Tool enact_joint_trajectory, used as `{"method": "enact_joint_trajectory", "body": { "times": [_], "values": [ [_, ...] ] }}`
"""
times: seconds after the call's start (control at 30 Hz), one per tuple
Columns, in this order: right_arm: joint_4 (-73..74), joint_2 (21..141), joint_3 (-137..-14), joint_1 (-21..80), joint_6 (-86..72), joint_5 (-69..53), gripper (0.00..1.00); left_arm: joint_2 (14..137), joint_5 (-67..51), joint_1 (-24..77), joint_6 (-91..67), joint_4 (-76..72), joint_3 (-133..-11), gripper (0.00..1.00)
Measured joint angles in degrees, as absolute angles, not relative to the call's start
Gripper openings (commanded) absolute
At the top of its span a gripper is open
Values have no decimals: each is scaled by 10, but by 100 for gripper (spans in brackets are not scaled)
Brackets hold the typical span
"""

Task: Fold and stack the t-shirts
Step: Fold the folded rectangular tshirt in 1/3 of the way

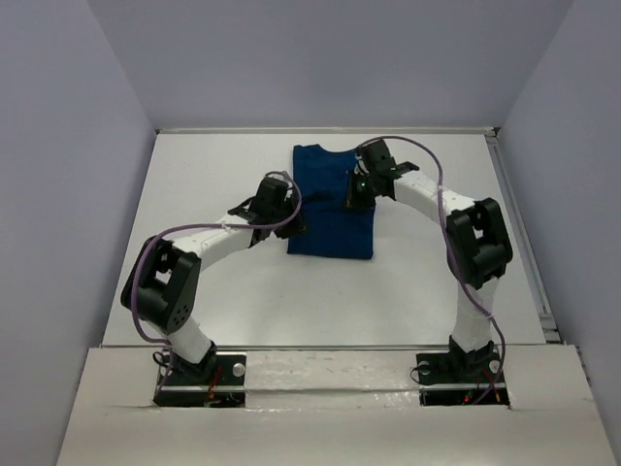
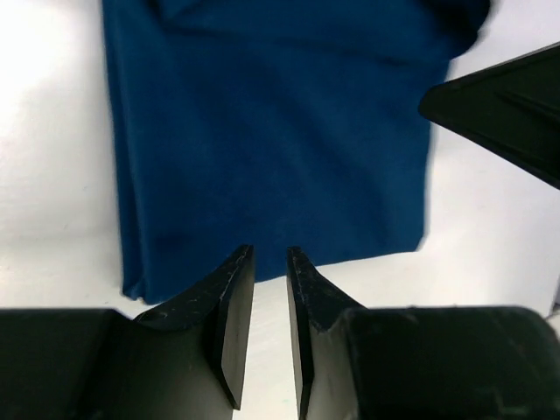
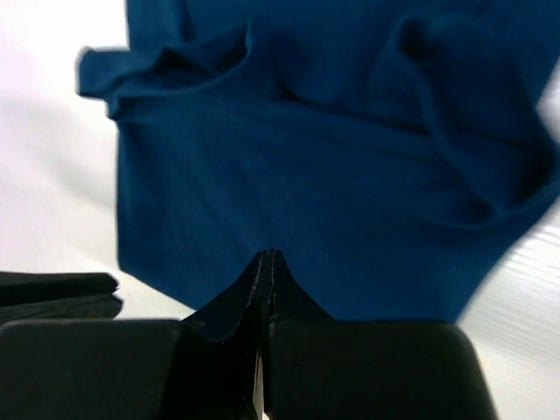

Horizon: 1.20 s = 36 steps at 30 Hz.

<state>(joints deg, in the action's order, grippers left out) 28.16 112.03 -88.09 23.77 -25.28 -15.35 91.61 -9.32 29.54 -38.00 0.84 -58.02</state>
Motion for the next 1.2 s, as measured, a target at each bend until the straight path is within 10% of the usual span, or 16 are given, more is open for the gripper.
{"method": "enact_joint_trajectory", "body": {
  "times": [0.73, 0.97, 1.2],
  "values": [
    [300, 1336, -1096, 272, -275, -110, 0, 941, -102, 287, -385, -63, -449, 16],
    [319, 1460, -1400, 223, -306, -93, 0, 927, -102, 287, -384, -50, -444, 17],
    [245, 1233, -1088, 187, -302, -133, 0, 912, -96, 287, -375, 3, -494, 20]
  ]
}}
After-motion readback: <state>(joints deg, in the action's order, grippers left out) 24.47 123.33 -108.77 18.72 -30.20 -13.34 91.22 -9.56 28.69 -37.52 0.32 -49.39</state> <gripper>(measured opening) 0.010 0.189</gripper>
